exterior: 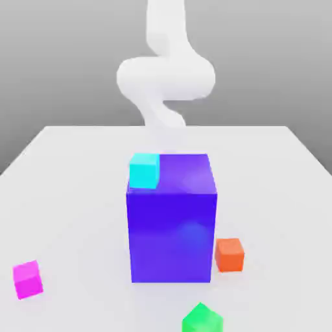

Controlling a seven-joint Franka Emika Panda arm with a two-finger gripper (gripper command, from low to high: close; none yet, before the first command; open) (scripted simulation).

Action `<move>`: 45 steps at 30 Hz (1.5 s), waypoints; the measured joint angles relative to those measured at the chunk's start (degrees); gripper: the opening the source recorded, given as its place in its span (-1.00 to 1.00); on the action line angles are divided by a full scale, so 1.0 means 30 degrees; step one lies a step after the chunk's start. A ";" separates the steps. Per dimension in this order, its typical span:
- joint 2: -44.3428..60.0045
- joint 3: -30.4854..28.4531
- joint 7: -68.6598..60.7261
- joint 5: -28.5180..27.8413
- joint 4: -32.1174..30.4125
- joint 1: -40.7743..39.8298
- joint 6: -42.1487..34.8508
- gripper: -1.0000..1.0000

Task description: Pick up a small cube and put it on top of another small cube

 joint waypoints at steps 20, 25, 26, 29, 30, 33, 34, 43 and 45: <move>1.3975 -0.3122 0.5789 0.1044 -0.2112 -0.5328 0.5548 0.00; 1.7504 -0.3646 0.6598 0.2176 -0.2619 -0.6284 0.6886 0.00; 1.8213 -0.3682 0.6656 0.2464 -0.2674 -0.6514 0.7196 0.00; 2.0303 -0.3118 0.6219 0.3370 -0.2401 -0.7175 0.8604 0.00; 2.0993 -0.2847 0.6013 0.3665 -0.2261 -0.7402 0.9125 0.00; 2.2064 -0.2369 0.5723 0.4056 -0.2034 -0.7805 0.9957 -1.00; 2.2064 -0.2369 0.5725 0.4054 -0.2034 -0.7805 0.9959 -1.00; 1.9666 -0.3211 0.6581 0.2928 -0.2568 -0.7204 0.8115 -1.00; 1.8747 -0.3001 0.6592 0.2276 -0.2641 -0.6613 0.7305 -1.00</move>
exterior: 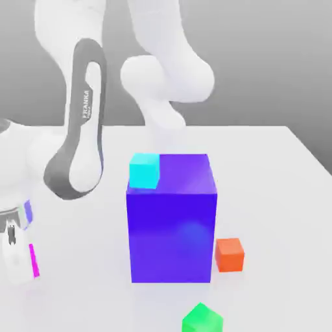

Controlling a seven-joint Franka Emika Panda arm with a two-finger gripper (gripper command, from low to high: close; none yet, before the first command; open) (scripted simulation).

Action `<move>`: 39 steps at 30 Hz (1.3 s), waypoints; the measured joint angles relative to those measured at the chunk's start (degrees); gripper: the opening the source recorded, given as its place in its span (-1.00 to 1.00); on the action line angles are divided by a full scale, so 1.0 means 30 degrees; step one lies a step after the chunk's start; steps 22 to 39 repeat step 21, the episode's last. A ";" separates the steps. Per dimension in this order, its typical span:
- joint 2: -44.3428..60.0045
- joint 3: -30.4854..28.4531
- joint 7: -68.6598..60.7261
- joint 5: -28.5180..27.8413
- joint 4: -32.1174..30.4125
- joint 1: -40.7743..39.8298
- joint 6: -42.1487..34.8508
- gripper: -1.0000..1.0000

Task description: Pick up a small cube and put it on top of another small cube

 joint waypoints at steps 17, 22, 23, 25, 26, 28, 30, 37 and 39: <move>0.1246 0.5977 -0.3567 -0.4348 0.1684 0.6636 -0.0417 1.00; 0.1246 0.5977 -0.3567 -0.4348 0.1684 0.6636 -0.0417 1.00; 0.1246 0.5977 -0.3567 -0.4348 0.1684 0.6636 -0.0417 1.00; 0.1246 0.5977 -0.3567 -0.4348 0.1684 0.6636 -0.0417 1.00; 0.1246 0.5977 -0.3567 -0.4348 0.1684 0.6636 -0.0417 1.00; 0.1246 0.5977 -0.3567 -0.4348 0.1684 0.6636 -0.0417 1.00; 0.1246 0.5977 -0.3567 -0.4348 0.1684 0.6636 -0.0417 1.00; 0.1246 0.5977 -0.3567 -0.4348 0.1684 0.6636 -0.0417 1.00; 0.1246 0.5977 -0.3567 -0.4348 0.1684 0.6636 -0.0417 1.00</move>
